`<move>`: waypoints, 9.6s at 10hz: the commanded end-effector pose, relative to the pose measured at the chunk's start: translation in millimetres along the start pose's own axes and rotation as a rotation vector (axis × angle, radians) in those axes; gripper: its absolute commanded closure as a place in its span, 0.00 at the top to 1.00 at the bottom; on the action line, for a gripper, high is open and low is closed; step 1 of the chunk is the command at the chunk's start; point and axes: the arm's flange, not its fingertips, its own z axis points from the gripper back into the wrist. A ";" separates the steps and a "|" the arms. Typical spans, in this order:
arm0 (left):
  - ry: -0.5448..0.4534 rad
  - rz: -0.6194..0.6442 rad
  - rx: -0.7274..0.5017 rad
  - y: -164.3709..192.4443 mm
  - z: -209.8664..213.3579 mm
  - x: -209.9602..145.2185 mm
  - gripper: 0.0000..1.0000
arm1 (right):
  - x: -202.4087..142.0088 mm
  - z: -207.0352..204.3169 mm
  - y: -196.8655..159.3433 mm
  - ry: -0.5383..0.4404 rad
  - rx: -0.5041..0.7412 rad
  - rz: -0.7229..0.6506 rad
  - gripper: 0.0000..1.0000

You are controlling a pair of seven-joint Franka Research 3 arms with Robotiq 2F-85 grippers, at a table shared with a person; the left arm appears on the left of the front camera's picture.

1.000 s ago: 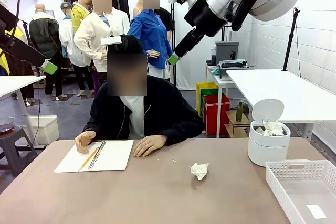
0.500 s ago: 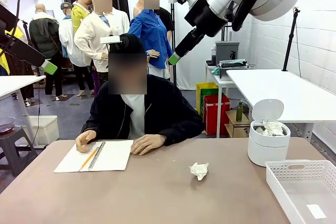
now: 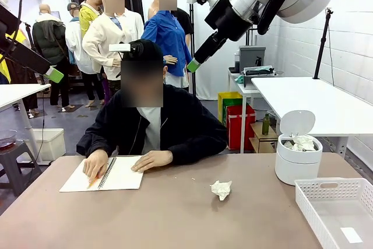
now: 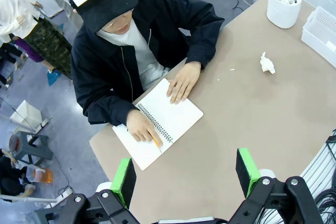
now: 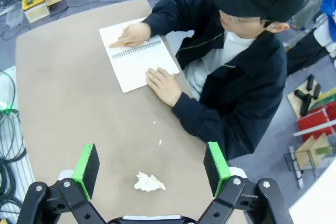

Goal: Sort the paper based on its condition.
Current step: If a person hands you a paper, place it in the Organizing basket , and if it's crumpled, put it in the Trash can.

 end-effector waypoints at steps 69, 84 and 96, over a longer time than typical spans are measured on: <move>-0.001 0.001 0.001 0.4 0.5 -0.2 1.00 | -178.9 -170.5 -143.3 0.840 -0.334 -0.762 0.26; -0.001 0.001 0.001 0.4 0.5 -0.2 1.00 | -244.7 -47.5 -157.2 0.577 -0.166 -0.800 0.26; -0.001 0.001 0.001 0.4 0.5 -0.2 1.00 | -266.1 -54.0 -163.9 0.687 -0.256 -0.778 0.26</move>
